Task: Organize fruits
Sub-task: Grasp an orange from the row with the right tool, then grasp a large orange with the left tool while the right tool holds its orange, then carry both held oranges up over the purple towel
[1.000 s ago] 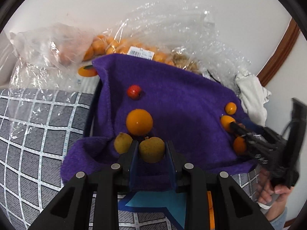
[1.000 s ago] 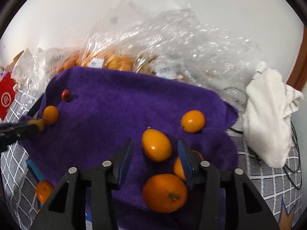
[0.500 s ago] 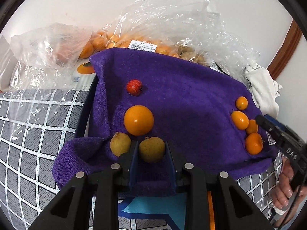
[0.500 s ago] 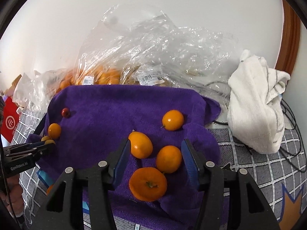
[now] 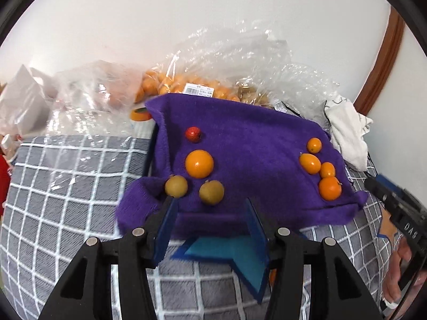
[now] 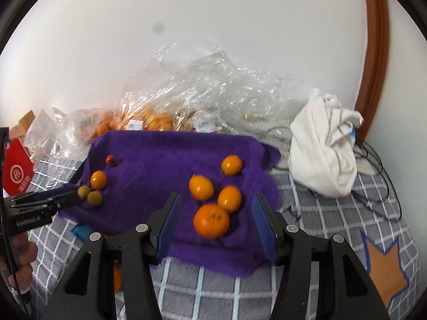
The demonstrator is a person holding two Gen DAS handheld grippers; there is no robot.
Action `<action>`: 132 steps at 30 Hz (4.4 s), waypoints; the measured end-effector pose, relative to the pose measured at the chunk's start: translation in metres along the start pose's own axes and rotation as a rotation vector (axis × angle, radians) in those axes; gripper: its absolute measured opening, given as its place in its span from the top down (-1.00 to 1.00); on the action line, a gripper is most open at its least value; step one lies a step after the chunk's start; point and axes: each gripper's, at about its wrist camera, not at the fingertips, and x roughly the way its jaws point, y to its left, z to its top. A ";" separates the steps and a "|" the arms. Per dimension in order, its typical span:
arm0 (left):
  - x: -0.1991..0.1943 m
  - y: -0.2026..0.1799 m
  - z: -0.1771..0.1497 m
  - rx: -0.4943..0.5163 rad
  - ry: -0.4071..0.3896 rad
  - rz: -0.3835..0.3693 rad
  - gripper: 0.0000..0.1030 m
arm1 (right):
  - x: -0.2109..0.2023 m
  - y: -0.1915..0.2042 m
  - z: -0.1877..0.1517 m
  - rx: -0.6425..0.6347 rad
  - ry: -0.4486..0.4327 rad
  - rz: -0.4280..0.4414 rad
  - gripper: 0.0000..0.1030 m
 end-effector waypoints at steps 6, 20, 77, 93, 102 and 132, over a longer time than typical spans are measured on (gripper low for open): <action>-0.032 0.010 -0.016 0.002 -0.046 0.007 0.03 | -0.013 0.020 -0.029 0.011 0.046 0.065 -0.07; -0.070 0.059 -0.074 -0.059 -0.071 0.052 0.03 | -0.008 0.090 -0.083 -0.070 0.077 0.175 -0.07; 0.018 -0.068 -0.070 0.056 0.077 -0.017 0.23 | -0.039 -0.036 -0.101 0.063 0.068 0.059 0.23; -0.085 -0.023 -0.090 -0.049 -0.024 -0.040 0.23 | -0.114 -0.005 -0.106 0.076 0.021 0.103 0.23; -0.115 -0.031 -0.076 -0.039 -0.074 -0.060 0.23 | -0.138 -0.008 -0.091 0.080 -0.015 0.068 0.23; -0.098 -0.017 0.024 -0.028 -0.078 -0.022 0.23 | -0.076 -0.020 0.011 0.074 -0.019 0.073 0.23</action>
